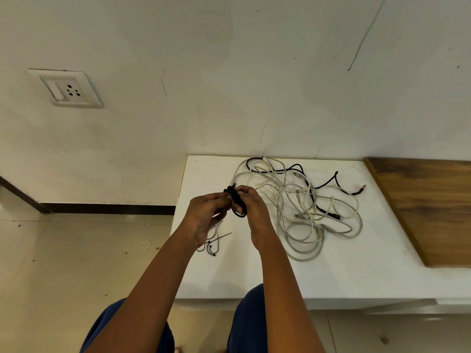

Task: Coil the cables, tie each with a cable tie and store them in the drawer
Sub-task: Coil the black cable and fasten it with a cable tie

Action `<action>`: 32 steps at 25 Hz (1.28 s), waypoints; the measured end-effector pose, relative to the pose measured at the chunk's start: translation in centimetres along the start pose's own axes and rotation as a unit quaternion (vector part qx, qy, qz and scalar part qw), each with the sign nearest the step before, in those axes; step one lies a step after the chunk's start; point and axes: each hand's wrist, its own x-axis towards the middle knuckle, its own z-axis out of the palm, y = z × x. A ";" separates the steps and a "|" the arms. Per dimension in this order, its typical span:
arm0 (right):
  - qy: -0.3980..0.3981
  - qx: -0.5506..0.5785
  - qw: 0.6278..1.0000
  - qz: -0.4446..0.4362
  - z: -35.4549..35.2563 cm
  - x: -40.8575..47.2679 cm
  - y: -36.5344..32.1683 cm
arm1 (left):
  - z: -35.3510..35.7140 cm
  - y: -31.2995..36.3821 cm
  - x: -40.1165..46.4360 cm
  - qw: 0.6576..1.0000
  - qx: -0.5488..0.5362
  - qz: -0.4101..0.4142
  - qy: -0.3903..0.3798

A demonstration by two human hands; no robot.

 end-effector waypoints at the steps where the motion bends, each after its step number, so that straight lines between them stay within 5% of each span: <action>1: 0.009 0.003 1.000 0.000 0.0 -0.1 0.0 | 0.0 0.1 -0.1 1.000 -0.003 -0.001 0.000; 11: 0.102 0.045 0.994 -0.017 0.2 -0.1 0.3 | 0.0 0.5 -1.0 0.989 0.121 0.072 -0.033; 23: 0.076 0.072 0.995 0.003 0.3 0.4 0.2 | 1.3 0.2 -1.2 0.912 0.227 0.329 0.094; 32: 0.110 0.092 0.989 0.027 0.4 0.5 0.4 | 1.7 0.3 -0.7 0.870 0.261 0.391 0.148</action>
